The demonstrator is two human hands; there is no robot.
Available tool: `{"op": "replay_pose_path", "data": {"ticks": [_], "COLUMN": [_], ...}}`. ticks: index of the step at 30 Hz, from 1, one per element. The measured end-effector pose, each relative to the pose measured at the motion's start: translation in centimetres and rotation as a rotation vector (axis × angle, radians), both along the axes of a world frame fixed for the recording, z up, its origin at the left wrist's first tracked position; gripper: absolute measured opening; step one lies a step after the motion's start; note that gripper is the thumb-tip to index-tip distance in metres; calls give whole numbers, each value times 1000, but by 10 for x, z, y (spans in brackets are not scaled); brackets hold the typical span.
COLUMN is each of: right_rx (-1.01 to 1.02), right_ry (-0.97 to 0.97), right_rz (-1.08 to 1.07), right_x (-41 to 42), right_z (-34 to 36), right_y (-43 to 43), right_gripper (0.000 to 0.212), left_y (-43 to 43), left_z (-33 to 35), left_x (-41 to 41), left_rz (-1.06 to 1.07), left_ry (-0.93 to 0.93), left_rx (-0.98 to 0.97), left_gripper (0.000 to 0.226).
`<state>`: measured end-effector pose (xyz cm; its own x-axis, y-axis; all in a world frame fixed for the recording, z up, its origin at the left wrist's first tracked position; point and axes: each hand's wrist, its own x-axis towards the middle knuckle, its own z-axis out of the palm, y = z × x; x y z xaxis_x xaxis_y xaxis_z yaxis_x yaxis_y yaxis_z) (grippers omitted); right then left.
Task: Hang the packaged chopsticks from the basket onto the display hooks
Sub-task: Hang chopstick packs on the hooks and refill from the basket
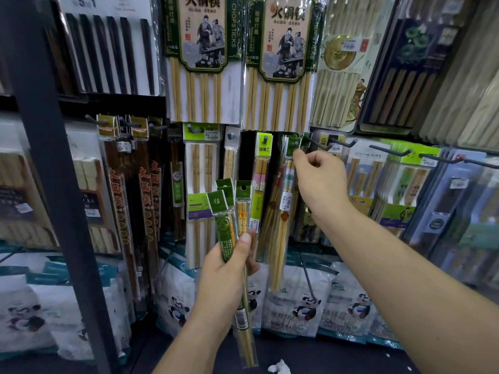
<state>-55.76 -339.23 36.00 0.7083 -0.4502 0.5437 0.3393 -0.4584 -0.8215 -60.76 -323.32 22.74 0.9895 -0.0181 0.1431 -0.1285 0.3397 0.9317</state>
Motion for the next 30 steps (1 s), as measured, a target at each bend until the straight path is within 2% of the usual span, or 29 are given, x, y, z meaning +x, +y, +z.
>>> {"op": "replay_pose_path", "data": {"ticks": [6, 10, 12, 15, 18, 21, 26, 30], "right_rx": [-4, -109, -225, -258, -155, -44, -59, -43], "right_ry": [75, 115, 107, 102, 65, 12, 16, 42], "right_rz": [-26, 282, 327, 325, 284, 188, 113, 71], "right_x": [-26, -45, -48, -48, -46, -37, -20, -16], "right_z": [-26, -40, -43, -40, -28, -5, 12, 12], "right_y": [11, 28, 32, 32, 25, 15, 10, 9], "right_gripper": [40, 32, 31, 33, 33, 35, 34, 45], "left_y": [-3, -7, -8, -8, -6, -4, -2, 0], "left_z": [3, 6, 5, 6, 7, 5, 3, 1], "left_x": [-1, -5, -7, -7, -4, -2, -1, 0], "left_rz": [-38, -103, -113, -117, -109, -70, -42, -55], "left_ry": [-27, -37, -38, -31, -8, -6, -7, -8], "left_rx": [-77, -52, -51, -76, -127, -87, -47, -19], "left_gripper": [20, 17, 13, 18, 23, 23, 19, 18]}}
